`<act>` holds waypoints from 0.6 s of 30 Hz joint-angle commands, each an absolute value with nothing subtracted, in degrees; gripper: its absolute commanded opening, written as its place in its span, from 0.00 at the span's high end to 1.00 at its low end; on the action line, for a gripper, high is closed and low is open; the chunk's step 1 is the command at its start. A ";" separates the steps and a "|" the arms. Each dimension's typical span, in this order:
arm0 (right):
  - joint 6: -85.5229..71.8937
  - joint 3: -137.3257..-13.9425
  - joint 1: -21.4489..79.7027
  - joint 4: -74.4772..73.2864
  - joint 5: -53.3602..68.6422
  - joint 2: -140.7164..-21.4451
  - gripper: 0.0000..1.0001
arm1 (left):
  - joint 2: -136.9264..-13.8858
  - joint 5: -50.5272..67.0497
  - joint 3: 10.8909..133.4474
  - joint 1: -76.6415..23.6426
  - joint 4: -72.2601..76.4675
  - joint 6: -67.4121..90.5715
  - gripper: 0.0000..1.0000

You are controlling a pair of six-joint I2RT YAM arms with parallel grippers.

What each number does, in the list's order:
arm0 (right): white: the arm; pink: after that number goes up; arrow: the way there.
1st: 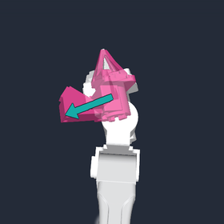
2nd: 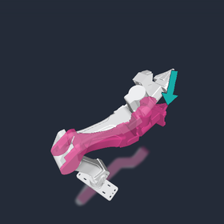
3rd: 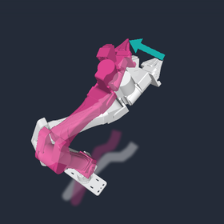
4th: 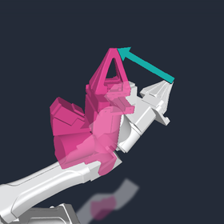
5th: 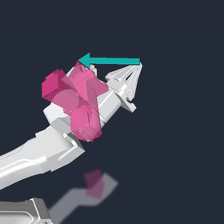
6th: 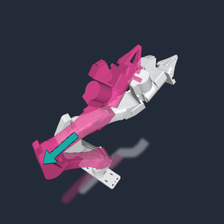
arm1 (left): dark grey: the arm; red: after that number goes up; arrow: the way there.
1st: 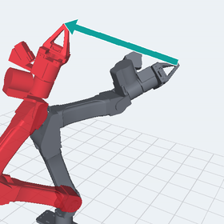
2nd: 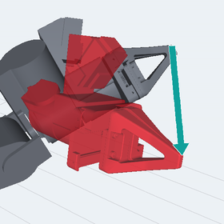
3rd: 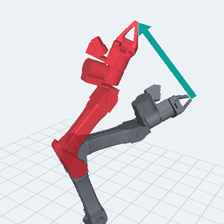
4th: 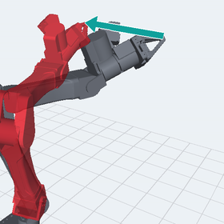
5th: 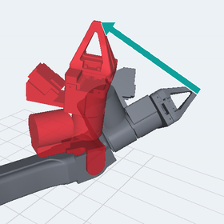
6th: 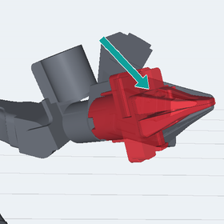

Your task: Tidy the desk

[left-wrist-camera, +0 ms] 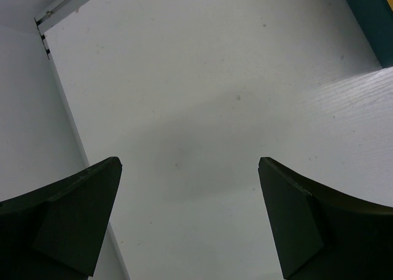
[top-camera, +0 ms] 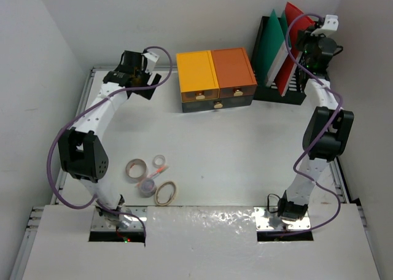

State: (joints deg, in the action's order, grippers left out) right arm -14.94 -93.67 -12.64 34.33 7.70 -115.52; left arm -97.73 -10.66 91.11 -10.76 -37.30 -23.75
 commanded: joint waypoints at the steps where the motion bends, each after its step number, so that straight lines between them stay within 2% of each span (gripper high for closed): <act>1: -14.94 -95.45 -12.66 35.50 8.70 -114.87 0.79 | -95.10 -9.84 91.14 -10.11 -34.80 -23.91 0.07; 3: -15.29 -95.36 -12.66 35.86 8.70 -114.53 0.92 | -95.10 -9.84 91.14 -10.11 -34.89 -23.91 0.07; 6: -15.64 -94.75 -12.57 37.17 8.79 -113.12 1.00 | -95.01 -9.93 91.06 -10.02 -34.89 -23.99 0.07; 18: -9.23 -85.61 -10.99 57.64 4.14 -105.91 1.00 | -96.41 -9.49 92.81 -9.93 -35.24 -23.91 0.07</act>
